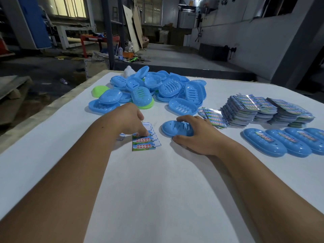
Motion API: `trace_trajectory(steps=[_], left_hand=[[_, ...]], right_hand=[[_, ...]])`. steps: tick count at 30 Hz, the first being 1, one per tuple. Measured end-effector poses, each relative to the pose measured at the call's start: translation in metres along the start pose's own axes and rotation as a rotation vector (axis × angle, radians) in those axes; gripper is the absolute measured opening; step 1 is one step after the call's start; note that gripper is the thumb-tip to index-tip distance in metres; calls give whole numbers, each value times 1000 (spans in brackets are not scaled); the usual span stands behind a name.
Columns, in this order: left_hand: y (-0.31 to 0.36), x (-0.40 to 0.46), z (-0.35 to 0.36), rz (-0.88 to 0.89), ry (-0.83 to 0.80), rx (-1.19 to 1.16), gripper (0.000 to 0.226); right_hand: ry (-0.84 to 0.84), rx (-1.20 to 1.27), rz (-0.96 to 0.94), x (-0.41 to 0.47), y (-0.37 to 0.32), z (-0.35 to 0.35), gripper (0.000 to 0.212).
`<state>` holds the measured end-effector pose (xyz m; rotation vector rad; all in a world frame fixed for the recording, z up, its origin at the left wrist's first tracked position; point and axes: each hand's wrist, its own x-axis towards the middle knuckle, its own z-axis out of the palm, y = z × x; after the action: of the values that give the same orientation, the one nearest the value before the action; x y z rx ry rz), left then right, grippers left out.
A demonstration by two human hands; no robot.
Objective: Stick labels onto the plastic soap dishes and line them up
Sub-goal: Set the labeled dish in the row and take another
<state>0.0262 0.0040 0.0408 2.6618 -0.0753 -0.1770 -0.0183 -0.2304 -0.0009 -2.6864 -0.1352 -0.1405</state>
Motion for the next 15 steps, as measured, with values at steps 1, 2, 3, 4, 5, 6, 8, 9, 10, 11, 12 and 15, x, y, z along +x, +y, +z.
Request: trace_trajectory(steps=[1,2,3,4,5,6,8,9,10,11,12,15], left_hand=[[0,1,0,0,0,-3,54],[0,2,1,-1,0,-2,48],[0,3,1,0,-1,5,43],[0,3,1,4,1,15,39],[0,4,1,10,6,17,36],[1,4,1,16,18,8,33],[2,6,1,22,62,-22,30],[2,7,2,18,91,-36,30],[2,8,2,11,122,-46,32],[1,9,4,5,155,-52,34],[1,10,5,2,190,-47,36],[0,14,8,10,279,-5,35]], right_hand=[[-1,1,1,0,0,0,67],[0,2,0,0,0,0,68],[1,4,-2,0,0,0,69],[2,5,-7,0,-1,0,69],[4,6,-11,0,-1,0,70],[6,7,-14,0,-1,0,71],[10,9,-16,-1,-1,0,72],[13,9,-17,-1,-2,1,72],[16,10,-18,-1,-2,1,71],[17,10,-17,-1,-2,1,71],[17,11,-16,-1,-2,1,71],[16,7,-18,-1,-2,1,72]])
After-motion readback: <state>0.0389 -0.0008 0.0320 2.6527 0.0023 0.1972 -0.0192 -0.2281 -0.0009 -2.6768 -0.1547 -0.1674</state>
